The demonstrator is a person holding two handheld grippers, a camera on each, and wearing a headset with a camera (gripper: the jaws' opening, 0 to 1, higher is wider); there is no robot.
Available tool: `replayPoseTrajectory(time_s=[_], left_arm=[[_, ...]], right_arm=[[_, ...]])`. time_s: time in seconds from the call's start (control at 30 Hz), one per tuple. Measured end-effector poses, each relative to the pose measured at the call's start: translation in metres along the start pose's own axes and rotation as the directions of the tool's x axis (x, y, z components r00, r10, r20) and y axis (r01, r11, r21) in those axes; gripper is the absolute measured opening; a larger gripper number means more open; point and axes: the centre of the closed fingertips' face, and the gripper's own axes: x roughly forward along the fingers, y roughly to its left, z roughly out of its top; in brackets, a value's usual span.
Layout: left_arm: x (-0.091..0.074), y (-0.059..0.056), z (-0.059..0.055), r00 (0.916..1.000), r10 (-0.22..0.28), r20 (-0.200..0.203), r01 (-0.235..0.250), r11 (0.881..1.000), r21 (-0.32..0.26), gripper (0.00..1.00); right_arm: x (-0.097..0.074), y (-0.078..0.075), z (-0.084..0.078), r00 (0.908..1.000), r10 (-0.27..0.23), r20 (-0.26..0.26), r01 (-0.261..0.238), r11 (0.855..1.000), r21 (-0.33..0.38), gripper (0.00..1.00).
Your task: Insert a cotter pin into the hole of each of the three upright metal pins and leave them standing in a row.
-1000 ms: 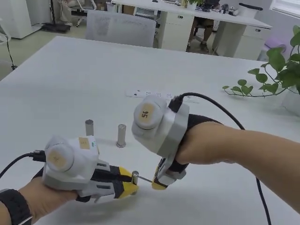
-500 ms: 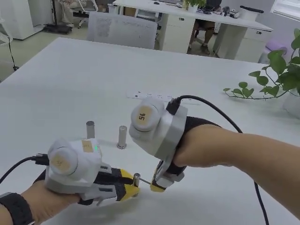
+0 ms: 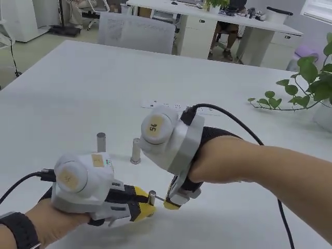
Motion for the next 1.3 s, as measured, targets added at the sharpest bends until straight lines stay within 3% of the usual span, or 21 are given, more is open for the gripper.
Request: replayPoseTrajectory(time_s=[0.37,0.7,1.03,1.3], left_arm=[[0.0,-0.001,0.0,1.0,0.001,0.002,-0.001,1.0,-0.003,0.07],[-0.001,0.0,0.001,1.0,0.002,0.006,-0.001,1.0,-0.006,0.07],[-0.001,0.001,0.0,1.0,0.006,0.006,-0.006,1.0,-0.001,0.07],[-0.001,0.002,0.001,1.0,0.004,0.006,-0.004,1.0,-0.002,0.07]], right_arm=[[0.0,-0.005,-0.001,0.9999,-0.015,0.0,0.015,1.0,-0.02,0.01],[0.001,-0.008,0.0,0.9996,-0.028,0.002,0.028,0.995,-0.094,0.01],[0.001,-0.01,0.001,0.9997,-0.016,0.018,0.019,0.985,-0.173,0.01],[0.001,-0.011,0.002,0.9997,-0.006,0.025,0.012,0.964,-0.265,0.0]])
